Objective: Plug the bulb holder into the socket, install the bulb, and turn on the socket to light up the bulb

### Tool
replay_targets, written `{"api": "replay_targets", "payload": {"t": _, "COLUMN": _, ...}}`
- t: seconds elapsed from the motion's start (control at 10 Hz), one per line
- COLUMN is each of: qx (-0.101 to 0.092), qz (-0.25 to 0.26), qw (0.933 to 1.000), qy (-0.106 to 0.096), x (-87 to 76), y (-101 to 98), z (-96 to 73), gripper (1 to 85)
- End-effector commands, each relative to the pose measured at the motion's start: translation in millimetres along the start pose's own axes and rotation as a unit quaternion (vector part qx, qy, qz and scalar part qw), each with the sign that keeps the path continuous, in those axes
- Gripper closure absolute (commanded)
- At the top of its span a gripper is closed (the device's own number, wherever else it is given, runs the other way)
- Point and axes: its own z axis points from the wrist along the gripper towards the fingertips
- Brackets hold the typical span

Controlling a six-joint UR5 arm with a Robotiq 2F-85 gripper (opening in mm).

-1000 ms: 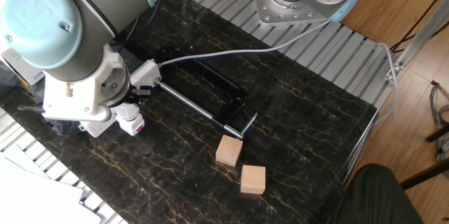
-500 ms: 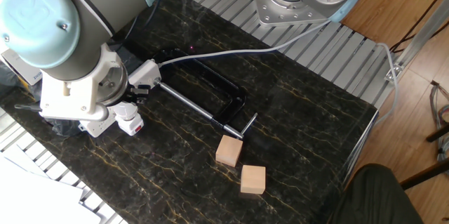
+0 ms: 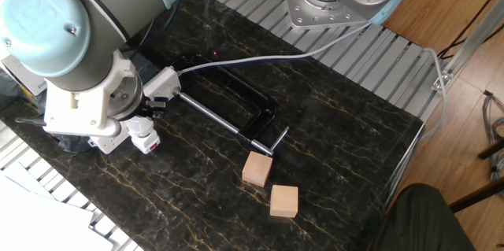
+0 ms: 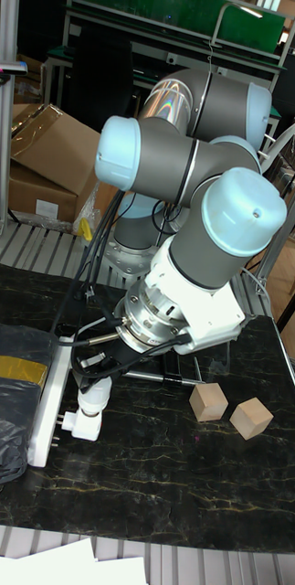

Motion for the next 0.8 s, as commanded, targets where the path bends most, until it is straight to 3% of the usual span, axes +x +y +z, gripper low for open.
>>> {"api": "replay_targets", "payload": {"t": 0.0, "qx": -0.002, "qz": 0.003, "qw": 1.0, "qy": -0.005, "x": -4.3, "y": 1.0, "z": -0.3, "gripper": 84.7}}
{"api": "replay_targets", "payload": {"t": 0.5, "qx": 0.004, "qz": -0.004, "qw": 1.0, "qy": 0.002, "x": 0.2, "y": -0.8, "z": -1.0, "gripper": 83.7}}
{"api": "replay_targets", "payload": {"t": 0.7, "qx": 0.005, "qz": -0.015, "qw": 0.9999, "qy": 0.0, "x": -0.6, "y": -1.5, "z": -1.0, "gripper": 72.0}}
